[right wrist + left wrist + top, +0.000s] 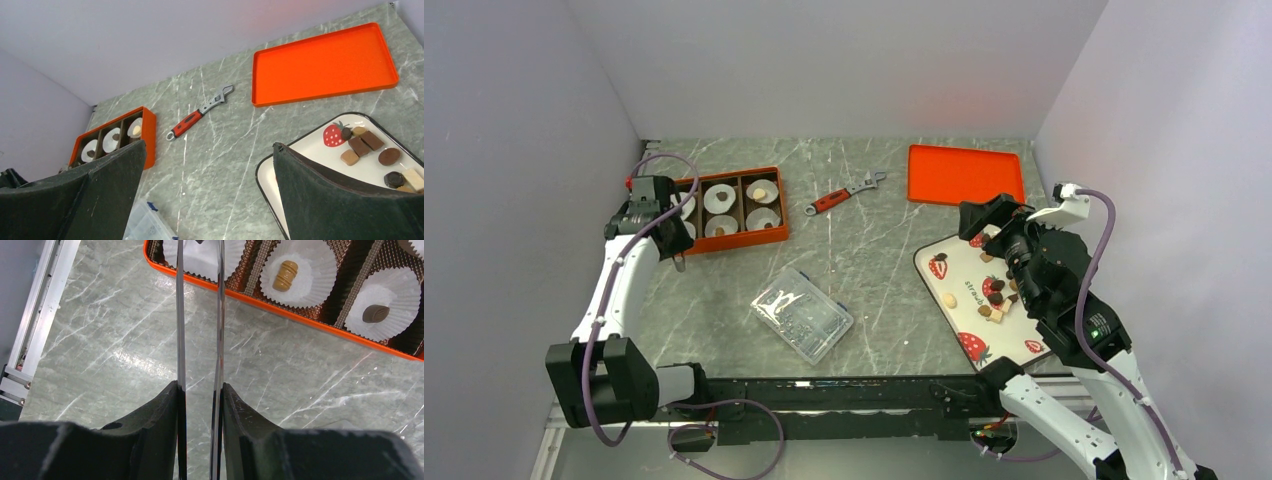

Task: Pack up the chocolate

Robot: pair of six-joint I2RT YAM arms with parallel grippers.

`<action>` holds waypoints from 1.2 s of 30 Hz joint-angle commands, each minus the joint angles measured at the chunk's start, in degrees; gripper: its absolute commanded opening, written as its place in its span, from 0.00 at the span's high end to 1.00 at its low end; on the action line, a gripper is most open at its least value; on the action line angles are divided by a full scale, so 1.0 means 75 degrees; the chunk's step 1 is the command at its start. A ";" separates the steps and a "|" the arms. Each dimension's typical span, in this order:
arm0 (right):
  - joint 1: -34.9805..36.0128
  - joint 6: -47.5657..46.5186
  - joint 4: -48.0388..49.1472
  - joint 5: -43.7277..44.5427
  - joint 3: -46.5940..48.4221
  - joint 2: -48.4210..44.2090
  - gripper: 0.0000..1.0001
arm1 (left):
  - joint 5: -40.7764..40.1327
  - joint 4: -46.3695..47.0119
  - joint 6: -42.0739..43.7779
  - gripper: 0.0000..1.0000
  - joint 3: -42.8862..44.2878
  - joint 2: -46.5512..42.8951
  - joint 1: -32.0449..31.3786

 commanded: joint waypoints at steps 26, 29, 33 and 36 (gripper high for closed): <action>-0.0012 -0.0086 0.0274 -0.0056 -0.0089 -0.0145 0.00 | 0.0354 0.0464 0.0003 0.48 -0.0059 0.0066 0.0215; -0.0012 -0.0075 0.0296 -0.0084 -0.0079 -0.0145 0.00 | 0.0438 0.0387 0.0048 0.49 0.0043 -0.0053 0.0213; -0.0012 -0.0074 0.0311 -0.0129 -0.0047 -0.0117 0.00 | 0.0582 0.0192 0.0149 0.48 0.0306 -0.0315 0.0135; -0.0012 -0.0083 0.0331 -0.0161 -0.0011 -0.0088 0.00 | 0.0621 -0.0003 0.0203 0.49 0.0673 -0.0483 -0.0139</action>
